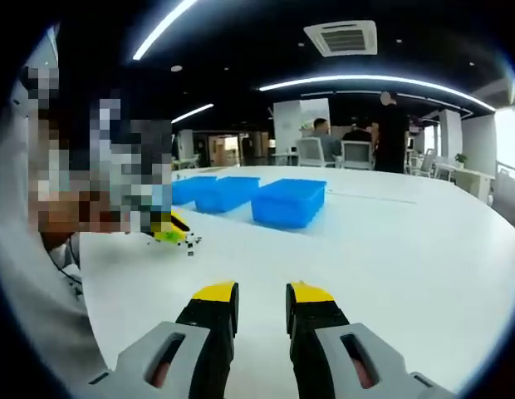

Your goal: Pick up the resistors one by one and place each resistor into its matching bin, sorting the parts by color and model until every resistor is separated into the correct bin for its type

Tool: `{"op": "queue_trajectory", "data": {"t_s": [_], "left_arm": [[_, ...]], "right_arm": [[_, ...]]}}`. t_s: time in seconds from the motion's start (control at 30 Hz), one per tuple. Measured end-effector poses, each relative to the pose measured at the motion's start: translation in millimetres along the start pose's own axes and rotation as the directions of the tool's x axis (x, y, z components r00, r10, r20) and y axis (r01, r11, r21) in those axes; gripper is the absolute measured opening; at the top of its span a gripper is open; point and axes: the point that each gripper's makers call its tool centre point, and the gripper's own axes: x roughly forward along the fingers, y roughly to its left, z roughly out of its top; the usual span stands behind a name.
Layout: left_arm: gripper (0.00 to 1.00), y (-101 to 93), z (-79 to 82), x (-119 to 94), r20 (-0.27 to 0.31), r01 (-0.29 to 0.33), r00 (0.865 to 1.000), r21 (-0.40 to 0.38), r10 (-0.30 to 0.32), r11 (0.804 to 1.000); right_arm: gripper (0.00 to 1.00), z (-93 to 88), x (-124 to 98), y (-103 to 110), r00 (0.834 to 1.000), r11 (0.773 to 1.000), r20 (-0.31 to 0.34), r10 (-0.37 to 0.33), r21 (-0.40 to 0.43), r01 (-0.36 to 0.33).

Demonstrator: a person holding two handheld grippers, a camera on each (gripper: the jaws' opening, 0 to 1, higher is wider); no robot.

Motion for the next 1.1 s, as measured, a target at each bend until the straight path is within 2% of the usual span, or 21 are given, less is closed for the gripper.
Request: {"op": "queue_trajectory", "data": {"t_s": [0.27,0.47,0.53,0.63,0.73,0.8,0.9,1.1], "left_arm": [[0.14,-7.1,-9.6,10,-0.032,0.008,0.999,0.024,-0.007,1.000],[0.13,-0.1,-9.6,11,-0.027,-0.006,1.000,0.003,0.006,1.000],[0.08,-1.8,-9.7,12,-0.024,0.007,1.000,0.010,-0.007,1.000],[0.08,-2.0,-9.5,12,-0.017,0.006,1.000,0.033,-0.005,0.999],[0.07,0.3,-9.1,12,-0.014,0.014,1.000,0.019,-0.013,1.000],[0.08,0.0,-4.2,10,0.012,0.028,1.000,0.002,-0.028,1.000],[0.08,3.3,9.9,5,0.071,0.026,0.997,0.031,-0.028,0.999],[0.08,29.2,33.4,-10,0.175,-0.023,0.984,0.021,0.019,1.000]], "right_arm": [[0.25,-0.6,2,3,1.000,1.000,-0.002,0.017,-0.002,-0.017],[0.25,-0.2,1,0,1.000,1.000,-0.003,0.011,-0.002,-0.011],[0.25,-1.4,0,0,1.000,1.000,-0.005,0.010,0.000,-0.010],[0.25,-4.7,1,1,1.000,1.000,-0.013,0.012,0.004,-0.012],[0.25,-5.1,1,2,1.000,1.000,-0.013,0.015,0.006,-0.015],[0.25,-4.8,2,2,1.000,1.000,-0.015,0.014,0.008,-0.013],[0.25,-2.0,2,0,1.000,1.000,-0.015,0.011,0.002,-0.011],[0.25,3.7,6,2,1.000,1.000,-0.018,0.015,-0.014,-0.015]]}}
